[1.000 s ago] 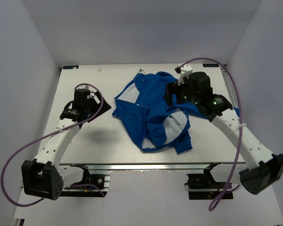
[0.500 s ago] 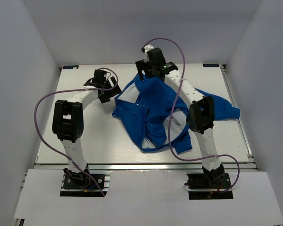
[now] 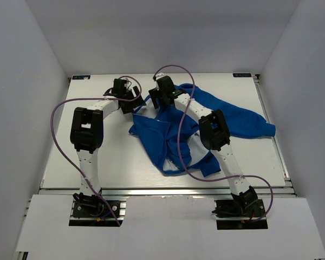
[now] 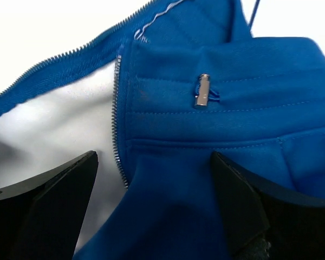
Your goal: Zip up the jacket
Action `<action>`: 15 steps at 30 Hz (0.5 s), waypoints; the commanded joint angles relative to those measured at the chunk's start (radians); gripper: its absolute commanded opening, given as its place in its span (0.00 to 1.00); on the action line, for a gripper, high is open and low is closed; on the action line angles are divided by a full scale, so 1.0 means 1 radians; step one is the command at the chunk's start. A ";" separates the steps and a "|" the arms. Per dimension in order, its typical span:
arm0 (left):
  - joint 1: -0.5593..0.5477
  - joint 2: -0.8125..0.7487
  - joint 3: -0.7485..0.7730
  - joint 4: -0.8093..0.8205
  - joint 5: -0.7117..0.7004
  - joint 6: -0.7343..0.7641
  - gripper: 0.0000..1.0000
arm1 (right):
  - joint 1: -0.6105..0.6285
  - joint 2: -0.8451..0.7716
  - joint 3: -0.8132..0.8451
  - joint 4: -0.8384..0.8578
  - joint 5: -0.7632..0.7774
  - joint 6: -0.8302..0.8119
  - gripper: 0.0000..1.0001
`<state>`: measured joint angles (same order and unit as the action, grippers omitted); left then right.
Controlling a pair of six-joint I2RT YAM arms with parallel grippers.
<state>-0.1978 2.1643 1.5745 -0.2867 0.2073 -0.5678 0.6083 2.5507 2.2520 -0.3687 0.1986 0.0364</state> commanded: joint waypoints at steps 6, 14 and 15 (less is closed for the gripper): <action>-0.051 0.025 -0.007 0.015 0.018 0.069 0.62 | 0.024 0.036 0.026 0.010 0.148 -0.032 0.86; -0.052 -0.004 0.001 -0.012 -0.072 0.066 0.00 | 0.005 0.020 0.011 0.020 0.306 -0.116 0.46; -0.052 -0.014 -0.001 -0.012 -0.086 0.066 0.00 | -0.007 0.011 0.012 0.022 0.306 -0.112 0.36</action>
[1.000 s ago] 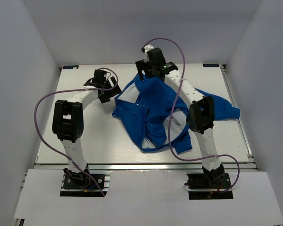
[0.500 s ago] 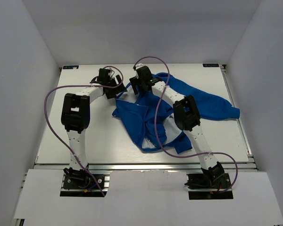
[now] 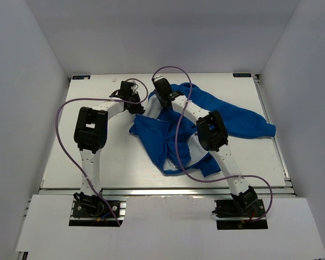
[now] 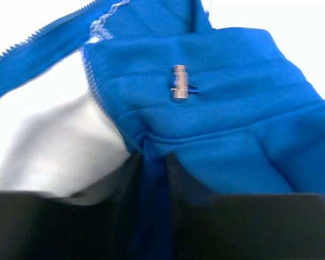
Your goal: Zip up the jacket
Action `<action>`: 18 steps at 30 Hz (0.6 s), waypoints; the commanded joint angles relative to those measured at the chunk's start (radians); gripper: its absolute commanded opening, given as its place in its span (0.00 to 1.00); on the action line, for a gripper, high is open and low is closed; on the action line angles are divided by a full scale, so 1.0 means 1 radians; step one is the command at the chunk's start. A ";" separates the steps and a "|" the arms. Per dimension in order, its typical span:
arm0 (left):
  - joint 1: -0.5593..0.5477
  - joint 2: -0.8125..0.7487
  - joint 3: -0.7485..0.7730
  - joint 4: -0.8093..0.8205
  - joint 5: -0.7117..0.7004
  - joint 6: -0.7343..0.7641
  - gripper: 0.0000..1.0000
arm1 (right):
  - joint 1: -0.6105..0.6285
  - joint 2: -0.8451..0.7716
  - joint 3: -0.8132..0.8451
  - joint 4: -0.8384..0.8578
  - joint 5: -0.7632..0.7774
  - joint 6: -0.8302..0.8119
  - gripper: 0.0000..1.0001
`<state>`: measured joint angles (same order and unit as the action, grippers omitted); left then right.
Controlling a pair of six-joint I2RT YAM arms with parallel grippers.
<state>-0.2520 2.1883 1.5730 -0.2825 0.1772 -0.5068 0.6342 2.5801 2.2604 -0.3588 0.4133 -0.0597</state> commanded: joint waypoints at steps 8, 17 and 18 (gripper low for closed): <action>0.002 -0.197 -0.044 0.031 -0.114 0.019 0.00 | -0.109 -0.247 -0.085 0.092 -0.071 0.081 0.00; -0.127 -0.404 -0.036 0.026 -0.202 0.177 0.00 | -0.117 -0.724 -0.413 0.241 -0.226 0.031 0.00; -0.130 -0.438 -0.044 0.022 -0.191 0.169 0.00 | -0.117 -0.768 -0.442 0.241 -0.217 0.029 0.00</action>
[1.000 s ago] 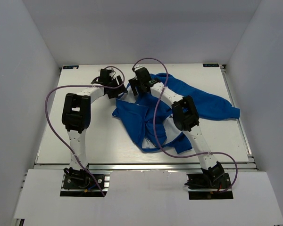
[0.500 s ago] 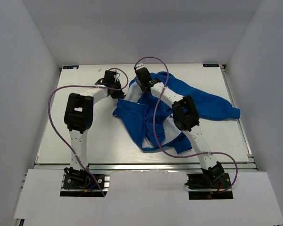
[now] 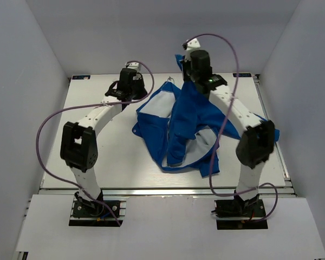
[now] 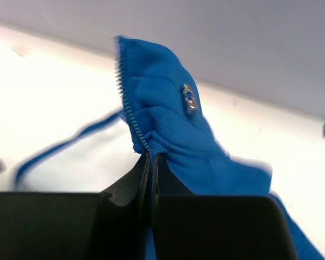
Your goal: Zip up the jacket
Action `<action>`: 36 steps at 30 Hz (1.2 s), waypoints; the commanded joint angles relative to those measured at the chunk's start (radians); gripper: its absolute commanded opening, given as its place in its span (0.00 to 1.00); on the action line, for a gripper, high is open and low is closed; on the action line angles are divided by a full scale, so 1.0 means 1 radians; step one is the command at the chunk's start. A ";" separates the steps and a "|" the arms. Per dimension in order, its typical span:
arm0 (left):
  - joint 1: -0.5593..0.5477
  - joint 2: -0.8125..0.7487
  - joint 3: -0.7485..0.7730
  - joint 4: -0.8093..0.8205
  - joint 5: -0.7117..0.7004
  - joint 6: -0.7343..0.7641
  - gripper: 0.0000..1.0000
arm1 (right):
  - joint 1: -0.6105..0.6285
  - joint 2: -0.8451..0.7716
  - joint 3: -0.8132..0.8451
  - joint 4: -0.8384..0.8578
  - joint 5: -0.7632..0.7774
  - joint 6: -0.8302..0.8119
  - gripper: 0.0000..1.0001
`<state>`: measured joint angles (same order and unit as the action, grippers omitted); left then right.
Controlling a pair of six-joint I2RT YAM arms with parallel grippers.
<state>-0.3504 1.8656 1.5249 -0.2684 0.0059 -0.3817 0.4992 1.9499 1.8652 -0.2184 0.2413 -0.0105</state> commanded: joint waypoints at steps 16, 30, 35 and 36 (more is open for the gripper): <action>-0.033 0.251 0.369 -0.106 0.046 0.354 0.98 | 0.010 -0.664 -0.649 0.050 0.043 0.075 0.00; -0.032 0.652 0.687 -0.054 -0.008 0.392 0.98 | -0.025 -0.638 -0.653 0.013 0.003 0.066 0.00; -0.032 0.690 0.690 -0.020 0.063 0.346 0.56 | -0.057 -0.628 -0.653 0.014 -0.005 0.079 0.00; -0.032 0.696 0.693 -0.014 0.072 0.342 0.46 | -0.066 -0.626 -0.653 0.014 -0.004 0.080 0.00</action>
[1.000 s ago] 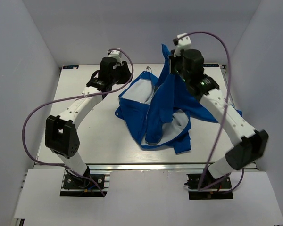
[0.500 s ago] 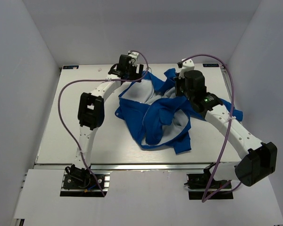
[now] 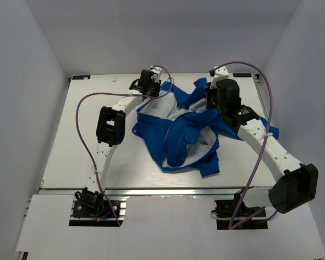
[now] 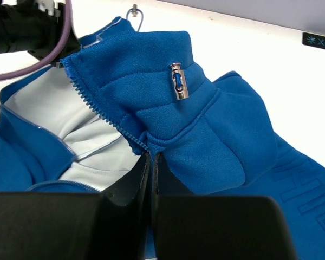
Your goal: Zip up the jacket
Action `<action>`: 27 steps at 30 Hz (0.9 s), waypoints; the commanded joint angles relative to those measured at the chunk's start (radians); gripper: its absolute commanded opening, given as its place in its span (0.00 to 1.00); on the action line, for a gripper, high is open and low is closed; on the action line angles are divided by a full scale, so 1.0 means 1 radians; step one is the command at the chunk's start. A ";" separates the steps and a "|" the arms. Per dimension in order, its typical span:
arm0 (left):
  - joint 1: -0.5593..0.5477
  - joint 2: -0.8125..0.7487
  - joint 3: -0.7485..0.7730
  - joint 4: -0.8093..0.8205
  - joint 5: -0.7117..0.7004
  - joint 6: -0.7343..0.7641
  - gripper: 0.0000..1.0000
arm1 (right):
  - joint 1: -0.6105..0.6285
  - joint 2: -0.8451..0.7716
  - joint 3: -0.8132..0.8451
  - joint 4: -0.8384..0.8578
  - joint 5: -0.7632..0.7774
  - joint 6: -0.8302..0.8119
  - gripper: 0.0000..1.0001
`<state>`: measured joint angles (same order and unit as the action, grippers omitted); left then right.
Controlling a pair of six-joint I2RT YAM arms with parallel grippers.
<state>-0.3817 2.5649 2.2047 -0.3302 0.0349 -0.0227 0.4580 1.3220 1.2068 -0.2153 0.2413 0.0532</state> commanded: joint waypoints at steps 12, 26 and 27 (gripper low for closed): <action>-0.002 -0.317 -0.106 0.125 -0.205 -0.065 0.00 | -0.096 -0.102 0.068 0.034 0.130 -0.032 0.00; -0.097 -1.270 -0.362 0.106 -0.195 -0.060 0.00 | -0.094 -0.509 0.296 0.126 0.098 -0.177 0.00; -0.097 -1.345 -0.364 0.103 -0.147 -0.071 0.00 | -0.096 -0.524 0.328 0.131 0.076 -0.177 0.00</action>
<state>-0.4900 1.3609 1.8709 -0.2703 -0.1658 -0.0742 0.3649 0.8635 1.4422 -0.2104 0.3538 -0.0879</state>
